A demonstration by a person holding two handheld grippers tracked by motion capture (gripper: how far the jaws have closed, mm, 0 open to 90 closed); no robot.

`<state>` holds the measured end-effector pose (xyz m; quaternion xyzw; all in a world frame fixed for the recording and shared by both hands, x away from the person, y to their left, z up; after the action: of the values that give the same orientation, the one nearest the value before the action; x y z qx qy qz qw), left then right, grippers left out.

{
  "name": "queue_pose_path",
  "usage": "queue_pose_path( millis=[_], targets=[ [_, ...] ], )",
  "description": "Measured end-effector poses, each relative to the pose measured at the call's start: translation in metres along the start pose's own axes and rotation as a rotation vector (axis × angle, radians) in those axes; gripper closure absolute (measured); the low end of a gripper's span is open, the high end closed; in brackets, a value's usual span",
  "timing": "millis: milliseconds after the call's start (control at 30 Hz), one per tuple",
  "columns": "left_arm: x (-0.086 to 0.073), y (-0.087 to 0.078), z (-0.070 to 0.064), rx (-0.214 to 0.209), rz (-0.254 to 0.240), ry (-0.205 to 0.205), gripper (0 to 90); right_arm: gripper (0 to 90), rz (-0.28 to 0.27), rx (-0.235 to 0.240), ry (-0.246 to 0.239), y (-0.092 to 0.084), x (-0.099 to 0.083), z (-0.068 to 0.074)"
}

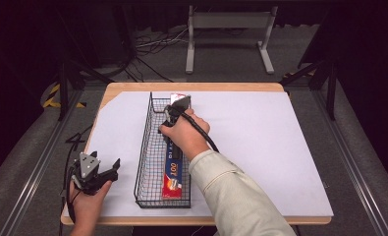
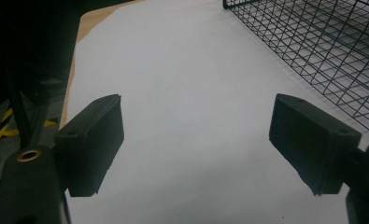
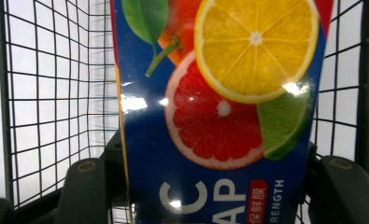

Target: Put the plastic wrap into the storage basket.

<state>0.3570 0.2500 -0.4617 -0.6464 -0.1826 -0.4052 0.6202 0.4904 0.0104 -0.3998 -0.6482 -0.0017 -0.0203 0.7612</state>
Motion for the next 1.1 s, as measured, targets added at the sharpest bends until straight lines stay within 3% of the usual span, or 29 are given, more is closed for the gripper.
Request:
queue_pose_path(
  millis=[300,667,833,1100],
  targets=[
    [0.000,0.001,0.001,-0.001,0.003,-0.003,18.5,38.3,0.002,-0.003,0.002,0.003,0.002,-0.001],
    [-0.001,0.001,0.002,-0.004,0.009,-0.005,18.5,37.2,-0.027,-0.043,-0.017,0.010,0.001,0.002],
    [-0.001,0.001,0.003,-0.009,0.005,-0.012,18.7,36.3,-0.049,-0.085,-0.034,0.016,-0.001,0.005],
    [-0.002,0.000,0.003,-0.006,0.002,-0.017,18.8,31.0,-0.053,-0.042,-0.037,0.008,0.000,0.006]
  ],
)
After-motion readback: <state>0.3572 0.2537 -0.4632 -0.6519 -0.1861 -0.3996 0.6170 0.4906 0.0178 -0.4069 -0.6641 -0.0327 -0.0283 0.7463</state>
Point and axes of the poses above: each handheld gripper's, and its own axes: y roughly forward along the jaws, x roughly out of its top, z roughly to its left, the point moved 3 cm from there along y, roughly forward along the jaws, and after that the axes turned 13 degrees about z, right-handed, at the moved point
